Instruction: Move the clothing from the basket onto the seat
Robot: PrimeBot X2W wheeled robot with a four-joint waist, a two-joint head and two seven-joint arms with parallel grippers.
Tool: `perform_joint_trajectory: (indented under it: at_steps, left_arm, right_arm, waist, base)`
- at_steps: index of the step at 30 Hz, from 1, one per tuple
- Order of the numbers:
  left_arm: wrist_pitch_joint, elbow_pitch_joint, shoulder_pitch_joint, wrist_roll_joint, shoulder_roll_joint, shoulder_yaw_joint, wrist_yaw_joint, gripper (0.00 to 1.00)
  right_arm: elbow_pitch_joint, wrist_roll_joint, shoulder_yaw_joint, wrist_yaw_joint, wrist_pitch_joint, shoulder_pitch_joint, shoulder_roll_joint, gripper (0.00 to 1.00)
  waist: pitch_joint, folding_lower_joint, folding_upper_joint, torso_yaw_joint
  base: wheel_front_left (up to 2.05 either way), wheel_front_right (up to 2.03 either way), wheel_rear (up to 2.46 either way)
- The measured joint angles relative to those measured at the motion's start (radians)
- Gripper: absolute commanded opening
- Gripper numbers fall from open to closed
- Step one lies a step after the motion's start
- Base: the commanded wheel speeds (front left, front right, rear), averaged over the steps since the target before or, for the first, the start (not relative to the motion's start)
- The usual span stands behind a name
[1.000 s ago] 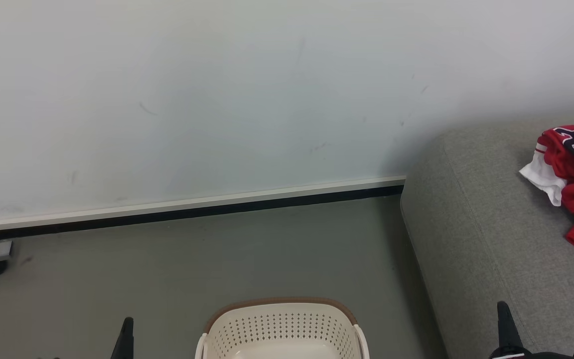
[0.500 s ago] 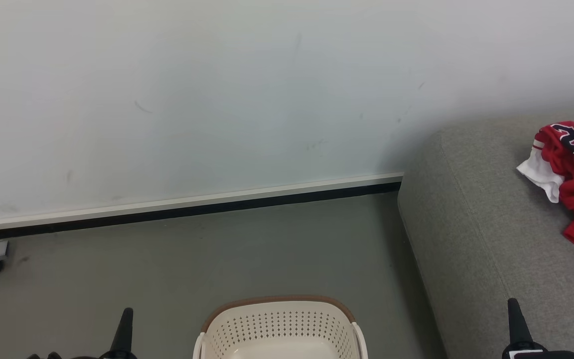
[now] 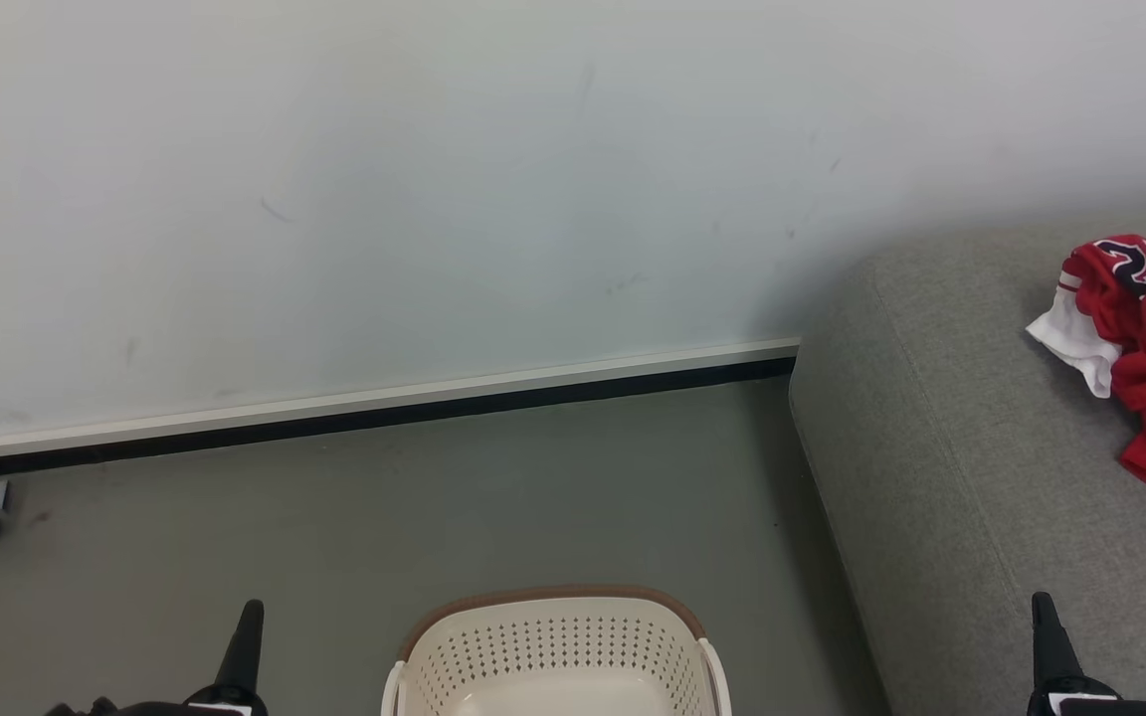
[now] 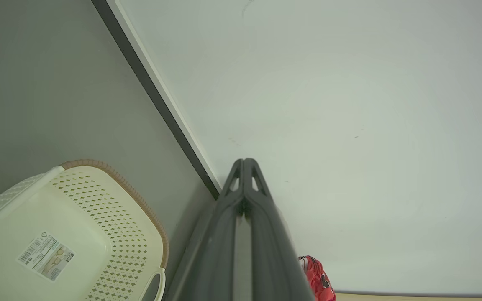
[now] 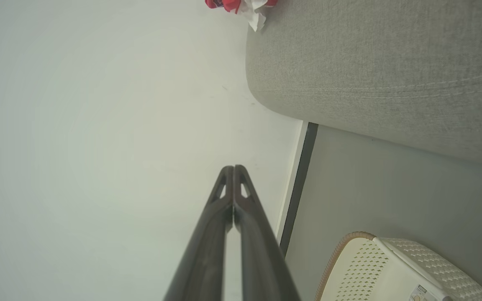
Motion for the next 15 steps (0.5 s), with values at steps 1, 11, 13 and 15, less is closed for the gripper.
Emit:
perform_joint_trajectory:
  at_steps: [1,11,13,15]
  left_arm:
    - [0.004,0.001,0.000,-0.008,0.000,0.001,0.000,0.00]
    - [0.026,0.007,-0.017,-0.077,0.000,0.005,-0.007,0.00]
    - [0.030,0.007,-0.020,-0.092,0.000,0.006,-0.009,0.00]
    - [0.035,0.009,-0.020,-0.112,0.000,0.007,-0.009,0.00]
  right_arm:
    - [-0.001,0.011,-0.002,0.000,0.001,0.000,0.000,0.00]
    - [-0.006,0.087,-0.019,0.000,0.010,-0.010,0.000,0.00]
    - [-0.008,0.102,-0.023,0.000,0.013,-0.013,0.000,0.00]
    - [-0.008,0.117,-0.027,0.000,0.014,-0.013,0.000,0.00]
  waist:
    - [0.001,0.0000,0.0000,-0.001]
    - [0.005,0.0000,0.0000,-0.006]
    - [0.006,0.0000,0.0000,-0.007]
    - [0.007,0.0000,0.0000,-0.008]
  base:
    - [0.00,0.00,0.00]
    - [0.00,0.00,0.00]
    - [0.00,0.00,0.00]
    - [0.00,0.00,0.00]
